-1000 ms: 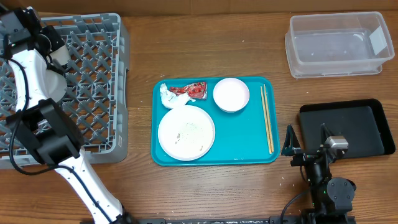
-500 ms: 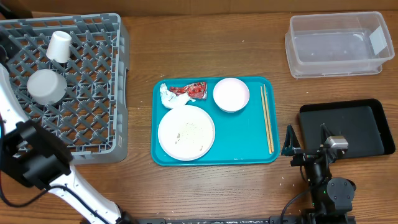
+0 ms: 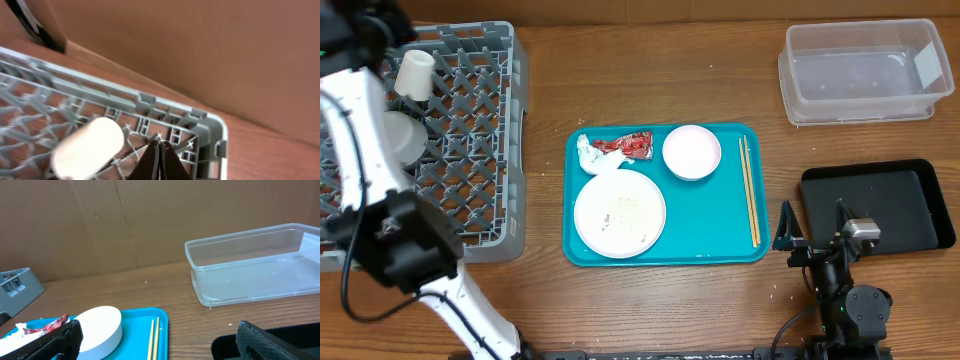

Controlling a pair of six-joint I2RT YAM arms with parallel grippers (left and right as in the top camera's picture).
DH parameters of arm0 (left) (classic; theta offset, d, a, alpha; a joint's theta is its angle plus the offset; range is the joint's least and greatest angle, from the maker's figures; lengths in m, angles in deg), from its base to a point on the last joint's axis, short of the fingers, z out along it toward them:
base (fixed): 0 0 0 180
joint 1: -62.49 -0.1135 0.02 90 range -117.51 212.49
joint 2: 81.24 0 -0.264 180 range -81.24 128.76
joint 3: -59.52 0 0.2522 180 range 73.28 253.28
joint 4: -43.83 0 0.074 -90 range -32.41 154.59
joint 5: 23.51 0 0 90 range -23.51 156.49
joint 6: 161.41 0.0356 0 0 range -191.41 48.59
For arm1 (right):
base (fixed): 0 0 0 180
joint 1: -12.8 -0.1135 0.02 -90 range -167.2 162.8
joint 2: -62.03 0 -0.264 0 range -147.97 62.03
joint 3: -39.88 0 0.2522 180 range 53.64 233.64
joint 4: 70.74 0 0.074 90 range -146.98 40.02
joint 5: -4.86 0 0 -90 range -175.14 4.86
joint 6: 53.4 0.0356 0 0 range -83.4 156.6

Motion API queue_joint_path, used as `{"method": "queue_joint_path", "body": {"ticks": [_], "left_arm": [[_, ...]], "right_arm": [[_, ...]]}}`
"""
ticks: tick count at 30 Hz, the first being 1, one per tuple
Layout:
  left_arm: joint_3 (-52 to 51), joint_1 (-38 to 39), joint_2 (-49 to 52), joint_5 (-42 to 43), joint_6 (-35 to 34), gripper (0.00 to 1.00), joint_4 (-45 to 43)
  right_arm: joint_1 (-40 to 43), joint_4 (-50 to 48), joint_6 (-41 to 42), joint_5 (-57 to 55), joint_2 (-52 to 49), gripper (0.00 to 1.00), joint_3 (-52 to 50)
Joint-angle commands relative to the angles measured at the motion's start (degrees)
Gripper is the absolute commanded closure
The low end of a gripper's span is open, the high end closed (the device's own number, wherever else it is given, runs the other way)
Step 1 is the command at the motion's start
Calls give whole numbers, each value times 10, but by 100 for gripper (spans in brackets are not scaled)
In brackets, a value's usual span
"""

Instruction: Sort waste into correct bins and load items into the dishwasher

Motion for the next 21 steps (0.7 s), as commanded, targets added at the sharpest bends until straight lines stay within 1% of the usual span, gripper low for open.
{"method": "queue_joint_path", "body": {"ticks": [1, 5, 10, 21], "left_arm": [[1, 7, 47, -61, 19, 95, -18], [1, 6, 87, -76, 19, 94, -46], [1, 5, 109, -130, 22, 95, -48], [1, -4, 130, -131, 36, 94, -47]], "right_arm": [[1, -3, -2, -4, 2, 0, -6], [1, -3, -2, -4, 2, 0, -6], [1, -3, -2, -4, 2, 0, -6], [1, -3, -2, -4, 2, 0, -6]]}}
